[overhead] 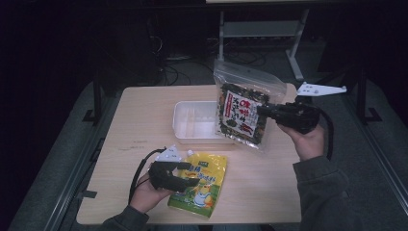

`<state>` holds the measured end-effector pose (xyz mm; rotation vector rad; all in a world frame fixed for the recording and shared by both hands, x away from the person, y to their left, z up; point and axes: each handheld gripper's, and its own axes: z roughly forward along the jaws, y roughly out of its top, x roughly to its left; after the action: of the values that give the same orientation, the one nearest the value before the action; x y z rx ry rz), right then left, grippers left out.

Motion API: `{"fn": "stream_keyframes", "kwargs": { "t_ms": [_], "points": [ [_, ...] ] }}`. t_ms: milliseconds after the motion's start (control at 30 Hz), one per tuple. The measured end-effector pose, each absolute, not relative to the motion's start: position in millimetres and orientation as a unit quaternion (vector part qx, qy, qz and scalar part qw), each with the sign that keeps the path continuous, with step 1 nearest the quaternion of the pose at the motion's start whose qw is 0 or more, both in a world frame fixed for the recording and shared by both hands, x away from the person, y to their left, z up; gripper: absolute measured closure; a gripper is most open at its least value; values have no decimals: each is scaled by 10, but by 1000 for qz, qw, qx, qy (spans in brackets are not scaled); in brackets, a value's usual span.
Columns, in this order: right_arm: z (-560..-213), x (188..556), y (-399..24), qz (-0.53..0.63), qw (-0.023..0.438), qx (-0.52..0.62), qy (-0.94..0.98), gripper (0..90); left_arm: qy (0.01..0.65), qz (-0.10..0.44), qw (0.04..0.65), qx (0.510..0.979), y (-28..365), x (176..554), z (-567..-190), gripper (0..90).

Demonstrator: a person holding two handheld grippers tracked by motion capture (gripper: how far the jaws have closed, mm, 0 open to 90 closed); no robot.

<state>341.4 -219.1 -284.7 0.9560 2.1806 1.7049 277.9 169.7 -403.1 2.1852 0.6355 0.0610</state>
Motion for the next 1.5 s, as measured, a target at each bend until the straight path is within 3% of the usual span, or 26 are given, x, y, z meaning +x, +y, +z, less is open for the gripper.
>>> {"fn": "stream_keyframes", "kwargs": {
  "t_ms": [300, 1000, 1500],
  "points": [
    [-2793, 3657, -1922, 575, 129, 328, 739, 750, 257, 25, 421, 870, 1853, 2717, -4105, 272],
    [-2858, 4110, -1462, 570, 158, 333, 734, 750, 268, 29, 426, 864, 2018, 2689, -4154, 259],
    [-3148, 4335, -1341, 559, 174, 355, 729, 749, 272, 27, 429, 861, 2056, 2685, -4163, 256]
  ]
}}
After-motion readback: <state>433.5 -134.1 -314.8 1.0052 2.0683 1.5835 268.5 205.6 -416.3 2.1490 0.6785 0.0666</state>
